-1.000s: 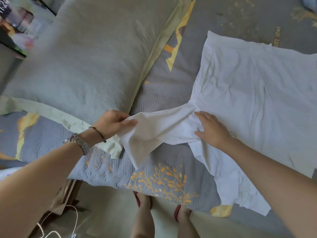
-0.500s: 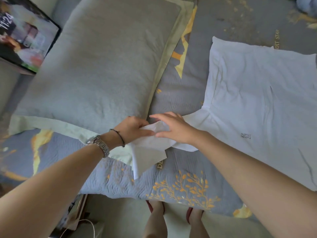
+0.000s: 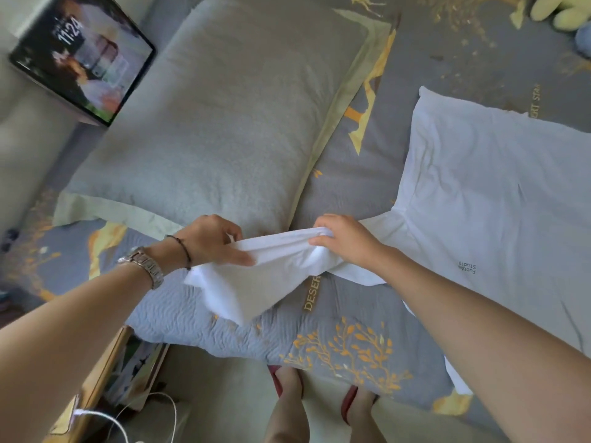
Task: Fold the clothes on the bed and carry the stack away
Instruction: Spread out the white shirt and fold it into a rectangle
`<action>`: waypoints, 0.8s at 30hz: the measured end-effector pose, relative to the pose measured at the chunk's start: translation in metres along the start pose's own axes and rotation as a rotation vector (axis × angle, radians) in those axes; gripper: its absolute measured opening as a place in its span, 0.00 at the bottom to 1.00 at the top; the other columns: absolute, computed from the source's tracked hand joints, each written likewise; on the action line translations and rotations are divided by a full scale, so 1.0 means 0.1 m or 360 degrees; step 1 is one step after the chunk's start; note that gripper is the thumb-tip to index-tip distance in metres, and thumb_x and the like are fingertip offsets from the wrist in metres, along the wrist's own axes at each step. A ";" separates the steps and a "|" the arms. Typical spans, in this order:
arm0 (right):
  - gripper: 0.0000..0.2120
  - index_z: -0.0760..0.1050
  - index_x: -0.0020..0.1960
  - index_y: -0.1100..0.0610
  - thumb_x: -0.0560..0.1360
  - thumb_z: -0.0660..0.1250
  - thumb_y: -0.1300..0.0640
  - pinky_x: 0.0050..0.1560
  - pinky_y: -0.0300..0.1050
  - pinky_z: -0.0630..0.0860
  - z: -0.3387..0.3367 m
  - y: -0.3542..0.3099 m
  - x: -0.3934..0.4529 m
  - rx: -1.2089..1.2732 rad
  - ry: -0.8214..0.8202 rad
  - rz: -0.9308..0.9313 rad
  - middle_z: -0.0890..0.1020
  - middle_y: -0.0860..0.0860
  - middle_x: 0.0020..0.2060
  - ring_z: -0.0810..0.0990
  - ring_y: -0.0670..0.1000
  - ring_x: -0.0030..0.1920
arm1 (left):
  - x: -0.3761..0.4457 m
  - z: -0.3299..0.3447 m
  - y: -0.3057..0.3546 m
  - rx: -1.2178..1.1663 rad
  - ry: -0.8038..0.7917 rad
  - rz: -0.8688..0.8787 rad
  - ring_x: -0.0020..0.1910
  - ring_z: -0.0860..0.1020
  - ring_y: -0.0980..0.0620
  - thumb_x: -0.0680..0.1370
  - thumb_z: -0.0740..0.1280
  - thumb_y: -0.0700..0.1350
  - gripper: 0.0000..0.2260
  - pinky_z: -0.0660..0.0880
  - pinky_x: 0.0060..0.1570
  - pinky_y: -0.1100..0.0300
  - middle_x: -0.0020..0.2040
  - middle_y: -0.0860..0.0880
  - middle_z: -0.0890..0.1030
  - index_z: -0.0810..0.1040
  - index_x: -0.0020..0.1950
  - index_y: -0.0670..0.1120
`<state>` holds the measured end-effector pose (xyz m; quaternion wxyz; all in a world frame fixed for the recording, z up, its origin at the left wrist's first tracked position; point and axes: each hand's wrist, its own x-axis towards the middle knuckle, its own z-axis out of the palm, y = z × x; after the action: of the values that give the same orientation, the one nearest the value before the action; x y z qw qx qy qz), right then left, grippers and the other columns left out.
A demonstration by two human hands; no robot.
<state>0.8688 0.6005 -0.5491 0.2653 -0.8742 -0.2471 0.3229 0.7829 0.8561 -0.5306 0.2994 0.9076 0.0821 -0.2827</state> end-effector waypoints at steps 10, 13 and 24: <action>0.09 0.77 0.51 0.60 0.75 0.66 0.55 0.49 0.49 0.67 0.12 -0.12 0.10 -0.0211 0.0220 -0.0009 0.79 0.58 0.47 0.76 0.59 0.51 | -0.25 -0.30 -0.46 0.0252 -0.0162 -0.0262 0.29 0.67 0.55 0.65 0.74 0.59 0.16 0.63 0.31 0.61 0.27 0.53 0.70 0.76 0.32 0.48; 0.09 0.77 0.52 0.60 0.76 0.65 0.56 0.51 0.49 0.67 0.16 -0.11 0.16 -0.0324 0.0304 0.0006 0.79 0.59 0.48 0.76 0.59 0.52 | -0.29 -0.37 -0.63 0.0362 -0.0185 -0.0322 0.33 0.72 0.58 0.65 0.75 0.56 0.10 0.66 0.34 0.63 0.32 0.57 0.75 0.79 0.39 0.53; 0.19 0.70 0.64 0.57 0.75 0.66 0.57 0.61 0.49 0.66 0.24 0.09 -0.09 -0.0393 0.0560 -0.0012 0.73 0.56 0.60 0.71 0.58 0.61 | -0.52 -0.32 -0.74 -0.0655 0.0585 -0.0673 0.40 0.71 0.48 0.69 0.74 0.51 0.17 0.66 0.41 0.56 0.38 0.44 0.74 0.80 0.42 0.36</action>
<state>0.8484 0.5956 -0.5663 0.1963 -0.9421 -0.2379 0.1315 0.7313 0.9354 -0.5172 0.3911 0.8268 0.3763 -0.1478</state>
